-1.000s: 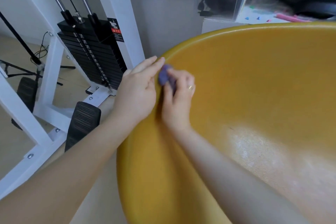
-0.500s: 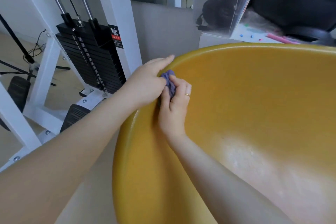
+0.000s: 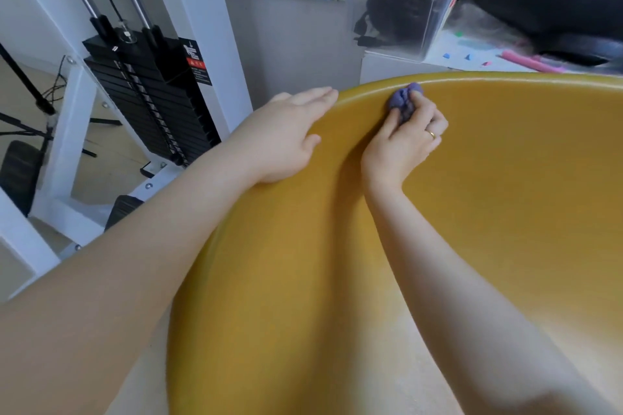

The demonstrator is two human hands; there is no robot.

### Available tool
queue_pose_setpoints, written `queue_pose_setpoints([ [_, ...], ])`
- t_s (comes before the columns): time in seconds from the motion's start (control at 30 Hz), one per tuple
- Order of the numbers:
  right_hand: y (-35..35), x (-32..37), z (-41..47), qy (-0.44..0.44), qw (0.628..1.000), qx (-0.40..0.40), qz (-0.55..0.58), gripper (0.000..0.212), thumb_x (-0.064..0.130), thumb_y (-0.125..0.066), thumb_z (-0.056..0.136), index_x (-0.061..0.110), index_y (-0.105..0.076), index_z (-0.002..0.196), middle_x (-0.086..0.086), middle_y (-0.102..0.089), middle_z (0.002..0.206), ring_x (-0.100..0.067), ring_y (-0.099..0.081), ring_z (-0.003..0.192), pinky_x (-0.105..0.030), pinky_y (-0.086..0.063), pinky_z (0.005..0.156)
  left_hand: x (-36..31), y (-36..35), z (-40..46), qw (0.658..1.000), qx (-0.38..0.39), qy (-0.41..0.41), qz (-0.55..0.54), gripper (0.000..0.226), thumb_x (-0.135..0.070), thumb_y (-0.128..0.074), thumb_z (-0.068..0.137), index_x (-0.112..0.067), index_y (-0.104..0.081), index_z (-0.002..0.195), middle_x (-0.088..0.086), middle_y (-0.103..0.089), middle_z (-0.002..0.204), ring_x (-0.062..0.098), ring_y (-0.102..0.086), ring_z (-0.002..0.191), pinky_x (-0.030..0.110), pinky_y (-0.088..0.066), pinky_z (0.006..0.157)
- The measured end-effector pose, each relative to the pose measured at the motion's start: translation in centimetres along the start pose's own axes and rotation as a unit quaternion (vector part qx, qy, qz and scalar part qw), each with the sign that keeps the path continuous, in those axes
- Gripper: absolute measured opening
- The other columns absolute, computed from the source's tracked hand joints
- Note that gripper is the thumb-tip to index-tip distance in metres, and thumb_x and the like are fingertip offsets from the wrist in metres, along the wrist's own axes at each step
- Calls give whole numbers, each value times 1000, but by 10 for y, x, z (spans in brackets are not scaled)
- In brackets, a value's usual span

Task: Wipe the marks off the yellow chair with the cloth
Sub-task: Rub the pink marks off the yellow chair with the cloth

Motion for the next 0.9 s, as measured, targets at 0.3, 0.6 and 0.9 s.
queue_pose_setpoints([
  [0.3,-8,24,-54,241,955,171,-15,23,24,-43,86,21,-46,109,-23,-54,105,-33,-48,90,-38,-38,80,-5,1,-6,1000,-13,-7,16,57,-19,-35,96,-26,-14,149,-13,-12,156,19,-21,138,36,-23,114],
  [0.6,24,-13,50,226,960,65,-151,22,19,-44,83,27,-42,104,-28,-52,111,-44,-49,89,-43,-40,80,-15,0,-12,985,-27,-23,172,66,-31,-33,95,-20,2,149,-6,-1,158,22,-23,135,36,-26,109],
  [0.9,74,-106,-143,352,851,355,-159,19,18,-43,83,24,-49,100,-6,-44,108,-29,-50,68,-32,-44,61,-41,-39,-24,943,7,-15,334,113,-66,-55,75,-6,8,147,17,15,155,31,5,144,42,1,117],
])
Point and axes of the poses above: each hand's wrist, its own z-axis towards the middle knuckle, its own y-axis out of the back of the hand, x = y × z, the point moved 6 cm from there along z, towards the middle knuckle
